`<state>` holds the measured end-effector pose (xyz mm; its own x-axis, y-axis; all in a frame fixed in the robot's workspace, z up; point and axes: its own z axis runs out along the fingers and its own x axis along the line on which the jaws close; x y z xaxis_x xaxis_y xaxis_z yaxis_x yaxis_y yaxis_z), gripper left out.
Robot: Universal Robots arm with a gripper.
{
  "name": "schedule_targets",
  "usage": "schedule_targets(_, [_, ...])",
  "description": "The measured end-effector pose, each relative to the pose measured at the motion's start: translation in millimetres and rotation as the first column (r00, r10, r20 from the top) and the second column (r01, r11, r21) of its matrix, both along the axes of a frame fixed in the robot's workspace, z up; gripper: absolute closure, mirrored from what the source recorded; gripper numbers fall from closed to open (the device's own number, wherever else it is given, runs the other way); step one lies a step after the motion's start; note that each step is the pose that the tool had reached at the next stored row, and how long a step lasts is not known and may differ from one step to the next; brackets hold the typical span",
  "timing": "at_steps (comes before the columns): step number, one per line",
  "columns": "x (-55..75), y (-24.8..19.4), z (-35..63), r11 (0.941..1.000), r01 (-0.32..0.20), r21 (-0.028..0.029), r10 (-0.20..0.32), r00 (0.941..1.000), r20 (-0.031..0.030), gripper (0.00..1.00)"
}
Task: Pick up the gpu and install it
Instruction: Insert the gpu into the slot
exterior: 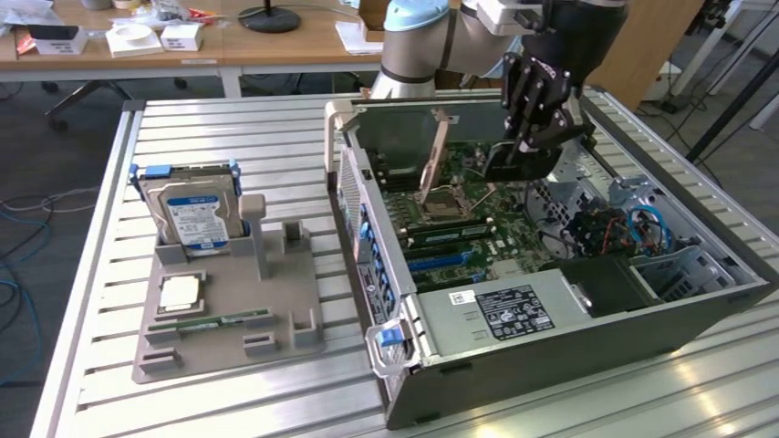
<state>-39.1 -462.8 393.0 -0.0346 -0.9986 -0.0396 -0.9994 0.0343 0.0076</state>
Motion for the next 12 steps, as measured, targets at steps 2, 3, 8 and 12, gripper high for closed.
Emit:
schedule_targets(2, [0.0,0.0,-2.5,1.0000,0.000,-0.0001,0.000,1.0000,-0.0001,0.74])
schedule_targets(3, [0.0,0.0,-3.8,1.0000,0.000,0.0000,0.000,1.0000,0.0000,0.74])
schedule_targets(8, [0.0,0.0,-5.7,1.0000,0.000,-0.0003,0.000,1.0000,-0.0002,0.74])
schedule_targets(12, [0.0,0.0,-7.1,1.0000,0.000,0.0004,0.000,1.0000,0.0001,0.74])
